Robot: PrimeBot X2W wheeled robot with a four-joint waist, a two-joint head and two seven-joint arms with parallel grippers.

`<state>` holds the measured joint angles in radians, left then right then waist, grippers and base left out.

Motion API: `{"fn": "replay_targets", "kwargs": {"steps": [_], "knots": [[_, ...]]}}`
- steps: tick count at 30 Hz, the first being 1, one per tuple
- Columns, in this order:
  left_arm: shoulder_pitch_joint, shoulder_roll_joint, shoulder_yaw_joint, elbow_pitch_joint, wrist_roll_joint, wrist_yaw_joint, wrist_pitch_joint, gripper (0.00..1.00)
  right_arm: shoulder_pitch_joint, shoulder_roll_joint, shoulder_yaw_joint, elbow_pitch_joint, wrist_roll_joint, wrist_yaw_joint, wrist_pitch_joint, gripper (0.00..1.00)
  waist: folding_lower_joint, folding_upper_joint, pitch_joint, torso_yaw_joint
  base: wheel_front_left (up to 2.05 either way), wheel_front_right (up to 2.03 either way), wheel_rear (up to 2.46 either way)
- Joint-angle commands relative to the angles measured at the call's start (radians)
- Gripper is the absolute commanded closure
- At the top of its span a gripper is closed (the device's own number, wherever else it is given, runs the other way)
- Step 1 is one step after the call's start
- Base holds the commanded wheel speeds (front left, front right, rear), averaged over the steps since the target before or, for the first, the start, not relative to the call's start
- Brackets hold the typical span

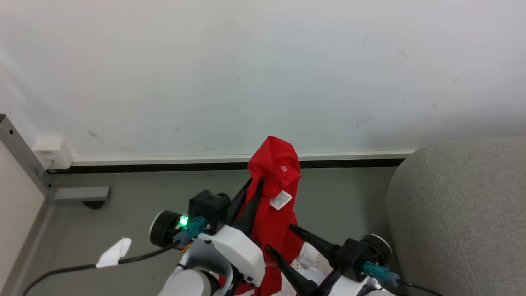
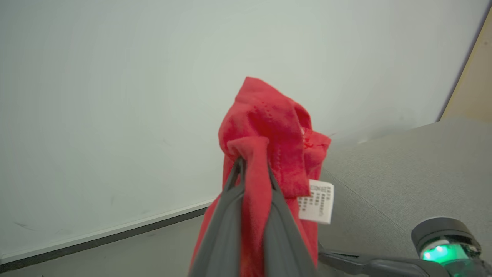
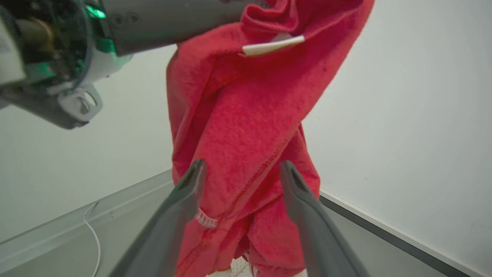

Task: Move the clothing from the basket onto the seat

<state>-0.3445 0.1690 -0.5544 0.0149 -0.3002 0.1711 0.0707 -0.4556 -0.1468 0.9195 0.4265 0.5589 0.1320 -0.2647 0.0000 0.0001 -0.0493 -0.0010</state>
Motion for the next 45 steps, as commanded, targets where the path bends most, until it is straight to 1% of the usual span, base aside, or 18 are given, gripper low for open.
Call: {"fn": "replay_targets", "kwargs": {"steps": [1,4,9,11,12,13,14,15,20,28,29,30,31,32,38,45], "knots": [[-0.014,-0.005,-0.006,-0.008,0.014,-0.003,0.004,1.00,-0.033,0.014,0.017,0.036,0.021,-0.002,0.000,0.00,0.0000,-0.0001,0.004,0.005,0.00,0.00,0.00],[-0.020,-0.015,-0.020,-0.008,0.015,-0.007,0.005,1.00,-0.073,0.040,0.043,0.101,0.037,-0.002,0.000,0.00,0.0000,-0.0001,0.010,0.012,0.00,0.00,0.00],[-0.029,-0.030,-0.035,-0.001,0.008,-0.013,0.003,1.00,-0.122,0.076,0.056,0.197,0.062,-0.002,0.000,0.00,0.0000,-0.0001,0.022,0.021,0.00,0.00,0.00],[-0.032,-0.035,-0.042,0.002,0.003,-0.016,0.002,1.00,-0.138,0.084,0.060,0.232,0.089,-0.002,0.000,0.00,0.0000,-0.0001,0.026,0.023,0.00,0.00,0.00],[-0.034,-0.038,-0.044,0.003,0.001,-0.016,0.001,1.00,-0.145,0.088,0.065,0.247,0.097,-0.002,0.000,0.12,0.0000,-0.0001,0.027,0.025,0.00,0.00,0.00],[-0.034,-0.038,-0.044,0.003,0.001,-0.016,0.001,1.00,-0.145,0.088,0.065,0.247,0.097,-0.002,0.000,0.12,0.0000,-0.0001,0.027,0.025,0.00,0.00,0.00],[-0.035,-0.041,-0.047,0.004,-0.001,-0.017,0.001,1.00,-0.153,0.091,0.068,0.262,0.104,-0.002,0.000,0.64,0.0000,-0.0001,0.028,0.026,0.00,0.00,0.00],[-0.035,-0.043,-0.048,0.005,-0.004,-0.017,0.000,1.00,-0.160,0.094,0.062,0.269,0.115,-0.002,0.000,1.00,0.0000,-0.0001,0.029,0.027,0.00,0.00,0.00],[-0.040,-0.043,-0.047,0.014,-0.008,-0.013,-0.004,1.00,-0.164,0.096,0.057,0.230,0.166,-0.002,0.000,1.00,0.0000,-0.0001,0.033,0.025,0.00,0.00,0.00],[-0.031,-0.022,-0.035,0.029,-0.003,0.003,-0.019,1.00,-0.159,0.095,0.035,0.201,0.170,-0.002,0.000,1.00,0.0000,-0.0001,0.039,0.005,0.00,0.00,0.00],[-0.034,-0.016,-0.036,0.030,0.009,0.005,-0.022,0.71,-0.156,0.096,0.026,0.196,0.165,-0.002,0.000,1.00,0.0000,-0.0001,0.039,0.003,0.00,0.00,0.00],[-0.033,-0.013,-0.038,0.033,0.013,0.009,-0.025,0.55,-0.150,0.095,0.015,0.191,0.161,-0.002,0.000,1.00,0.0000,-0.0001,0.039,0.001,0.00,0.00,0.00],[-0.030,-0.012,-0.039,0.034,0.015,0.011,-0.027,0.07,-0.143,0.096,0.007,0.184,0.160,-0.002,0.000,1.00,0.0000,-0.0001,0.039,-0.002,0.00,0.00,0.00],[-0.027,-0.012,-0.039,0.036,0.015,0.012,-0.028,0.00,-0.137,0.093,-0.001,0.176,0.157,-0.002,0.000,1.00,0.0000,-0.0001,0.040,-0.004,0.00,0.00,0.00],[-0.017,-0.008,-0.036,0.046,0.013,0.026,-0.034,0.00,-0.115,0.050,-0.051,0.128,0.140,-0.002,0.000,1.00,0.0000,-0.0001,0.042,-0.027,0.00,0.00,0.00],[-0.013,0.001,-0.035,0.047,0.008,0.033,-0.035,0.00,-0.082,-0.011,-0.127,0.071,0.124,-0.002,0.000,1.00,0.0000,-0.0001,0.046,-0.074,0.00,0.00,0.00]]}}
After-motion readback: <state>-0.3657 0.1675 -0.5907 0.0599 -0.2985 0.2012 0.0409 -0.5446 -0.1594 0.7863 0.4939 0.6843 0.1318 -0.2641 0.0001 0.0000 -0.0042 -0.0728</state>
